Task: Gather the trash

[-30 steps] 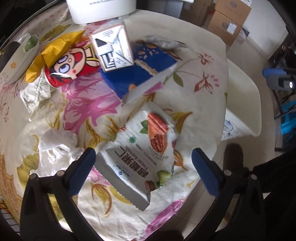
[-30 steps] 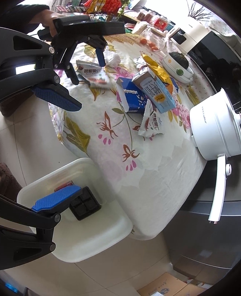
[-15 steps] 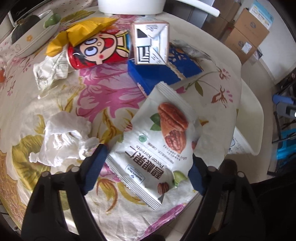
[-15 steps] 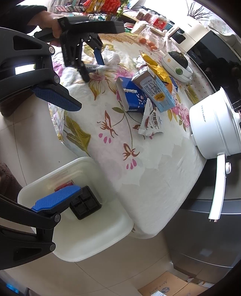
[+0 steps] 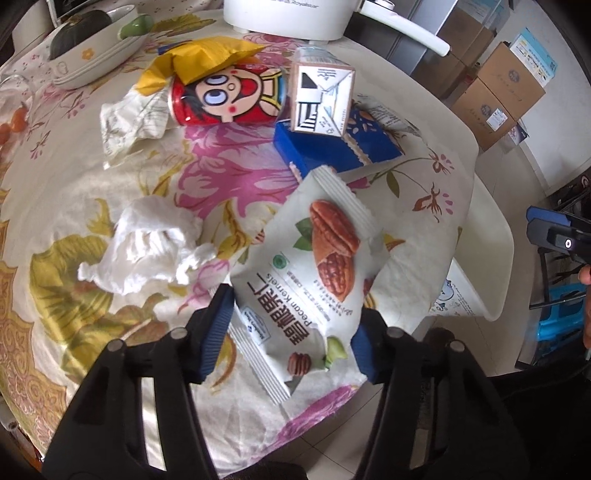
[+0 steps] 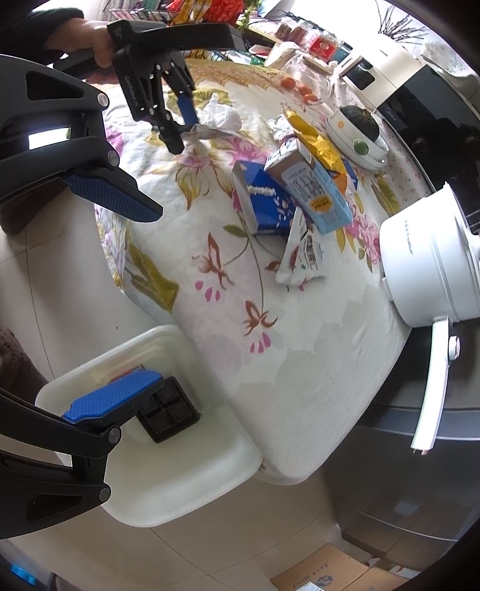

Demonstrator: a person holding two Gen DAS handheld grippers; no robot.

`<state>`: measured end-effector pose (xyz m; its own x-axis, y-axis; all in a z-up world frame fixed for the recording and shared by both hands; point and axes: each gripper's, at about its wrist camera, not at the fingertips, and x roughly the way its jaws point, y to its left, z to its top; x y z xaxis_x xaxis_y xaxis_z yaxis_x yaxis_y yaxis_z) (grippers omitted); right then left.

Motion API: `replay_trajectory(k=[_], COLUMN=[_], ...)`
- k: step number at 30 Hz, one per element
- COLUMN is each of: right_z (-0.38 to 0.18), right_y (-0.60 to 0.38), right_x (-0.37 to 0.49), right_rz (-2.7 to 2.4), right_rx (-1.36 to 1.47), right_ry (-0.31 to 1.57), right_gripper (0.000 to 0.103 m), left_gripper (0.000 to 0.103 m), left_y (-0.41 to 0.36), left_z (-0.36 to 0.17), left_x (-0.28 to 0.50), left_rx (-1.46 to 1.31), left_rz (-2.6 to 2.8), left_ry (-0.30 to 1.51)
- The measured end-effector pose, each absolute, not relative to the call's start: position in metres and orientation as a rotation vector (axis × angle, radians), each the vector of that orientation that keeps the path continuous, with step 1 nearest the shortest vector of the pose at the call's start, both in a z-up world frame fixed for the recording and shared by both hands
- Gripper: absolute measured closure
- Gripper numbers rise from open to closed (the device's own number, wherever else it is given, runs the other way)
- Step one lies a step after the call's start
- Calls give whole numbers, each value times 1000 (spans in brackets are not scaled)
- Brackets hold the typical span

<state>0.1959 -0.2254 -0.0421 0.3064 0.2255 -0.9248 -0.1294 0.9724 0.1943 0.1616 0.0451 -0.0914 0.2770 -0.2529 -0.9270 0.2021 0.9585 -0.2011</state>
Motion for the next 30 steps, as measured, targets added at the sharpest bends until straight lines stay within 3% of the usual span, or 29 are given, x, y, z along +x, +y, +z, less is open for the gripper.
replay_trajectory(k=[17, 24, 30], right_z=[-52, -55, -57], right_y=[-167, -153, -144], right_x=[199, 201, 201], right_rz=[277, 289, 295], right_rx=[27, 15, 11], right_ry=[1259, 1265, 1269], right_gripper=[19, 19, 19], left_gripper=[65, 87, 95], left_y=[107, 127, 131], left_z=[-72, -77, -72], left_x=[127, 128, 127], left_rx=[-171, -235, -262], left_rz=[-163, -107, -92], left_ry=[1212, 1205, 1173])
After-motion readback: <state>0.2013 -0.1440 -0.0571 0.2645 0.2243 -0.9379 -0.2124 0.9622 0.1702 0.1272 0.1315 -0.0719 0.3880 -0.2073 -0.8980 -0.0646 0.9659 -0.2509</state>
